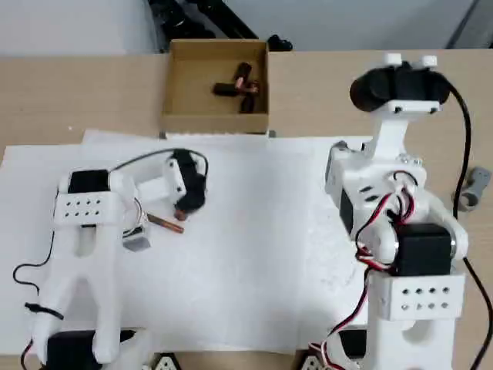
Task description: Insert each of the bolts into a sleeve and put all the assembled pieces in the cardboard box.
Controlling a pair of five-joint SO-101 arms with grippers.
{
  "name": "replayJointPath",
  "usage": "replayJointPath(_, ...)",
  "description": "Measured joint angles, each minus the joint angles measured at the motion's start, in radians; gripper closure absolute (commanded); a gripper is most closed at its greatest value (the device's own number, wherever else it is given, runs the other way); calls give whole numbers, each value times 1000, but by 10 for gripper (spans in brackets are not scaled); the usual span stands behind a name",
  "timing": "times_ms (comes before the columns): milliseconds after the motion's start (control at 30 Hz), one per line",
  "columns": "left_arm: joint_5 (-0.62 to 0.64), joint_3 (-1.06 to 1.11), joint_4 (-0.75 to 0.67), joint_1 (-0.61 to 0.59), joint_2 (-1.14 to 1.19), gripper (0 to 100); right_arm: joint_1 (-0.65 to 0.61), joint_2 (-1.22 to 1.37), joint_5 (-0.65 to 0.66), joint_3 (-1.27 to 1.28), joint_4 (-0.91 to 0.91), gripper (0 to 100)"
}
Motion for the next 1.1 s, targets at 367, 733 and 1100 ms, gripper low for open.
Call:
replayJointPath(367,988,-74,100,0,-46,787,0,-26,0,64,-21,887)
replayJointPath(733,1507,-74,74,31,-46,786,-2,-26,0,184,-138,887)
replayJointPath(1100,1722,-149,37,31,278,835,-2,-26,0,187,-138,887)
